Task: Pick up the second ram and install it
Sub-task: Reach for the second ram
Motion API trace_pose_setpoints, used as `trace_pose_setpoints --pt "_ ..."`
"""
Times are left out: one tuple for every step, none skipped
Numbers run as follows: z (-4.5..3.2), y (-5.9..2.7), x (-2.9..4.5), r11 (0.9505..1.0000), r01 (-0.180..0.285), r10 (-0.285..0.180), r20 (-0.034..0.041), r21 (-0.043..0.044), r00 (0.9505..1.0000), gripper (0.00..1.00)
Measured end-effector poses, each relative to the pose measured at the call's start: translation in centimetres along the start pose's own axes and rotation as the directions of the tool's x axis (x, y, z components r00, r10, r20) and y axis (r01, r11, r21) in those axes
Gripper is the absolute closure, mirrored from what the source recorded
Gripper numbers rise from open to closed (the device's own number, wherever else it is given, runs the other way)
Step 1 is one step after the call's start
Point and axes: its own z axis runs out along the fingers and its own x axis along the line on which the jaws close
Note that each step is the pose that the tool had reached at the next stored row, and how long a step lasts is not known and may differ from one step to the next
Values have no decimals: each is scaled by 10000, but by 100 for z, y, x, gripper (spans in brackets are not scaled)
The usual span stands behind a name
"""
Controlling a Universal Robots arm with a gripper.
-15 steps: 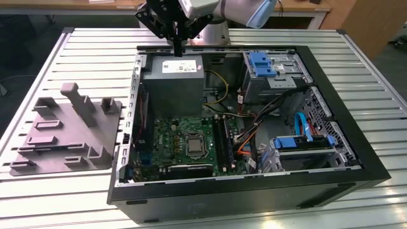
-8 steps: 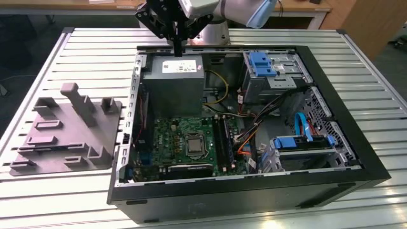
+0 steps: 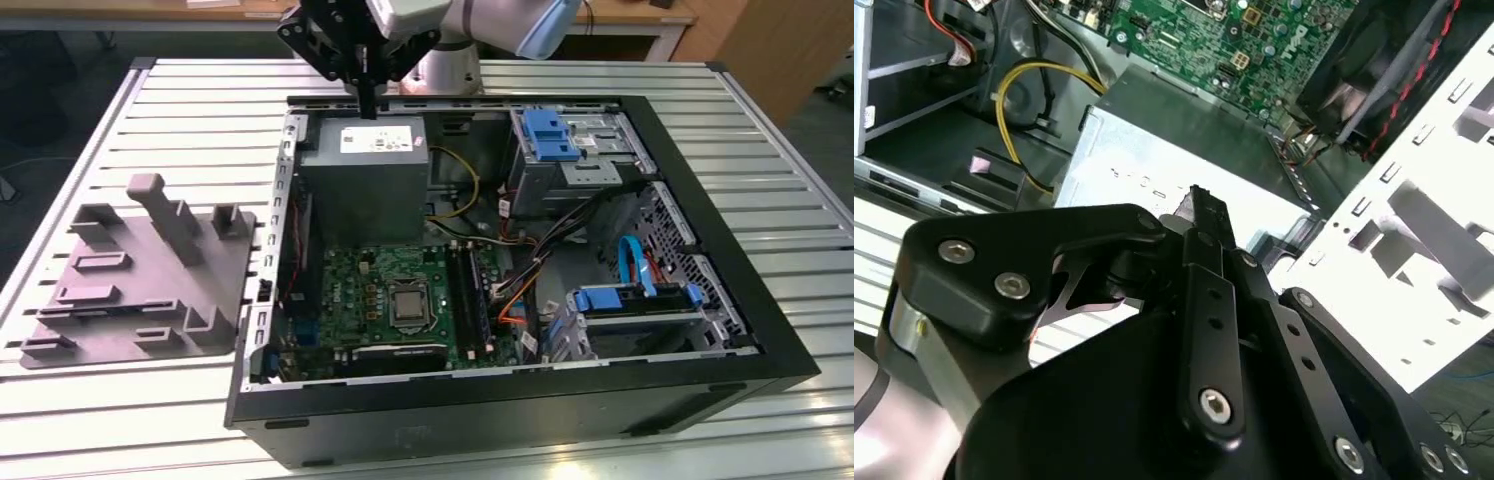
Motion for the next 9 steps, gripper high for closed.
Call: trace_pose_setpoints --pt "0 -2 23 10000 1 -1 0 -1 10000 90" --pt "-1 -4 47 10000 0 0 0 0 10000 90" --pt "-1 -6 72 10000 -2 2 0 -1 10000 90" --pt "-1 -7 96 10000 -1 1 1 -1 10000 90" --pt "-1 -9 120 10000 -1 1 1 -1 10000 90" --pt "-2 -11 143 10000 -1 1 0 0 10000 90" --pt "-2 -13 168 10000 0 0 0 0 10000 90" --pt "-3 -15 192 10000 1 -1 0 0 10000 90" --pt "-3 -16 217 10000 -1 1 0 0 10000 90"
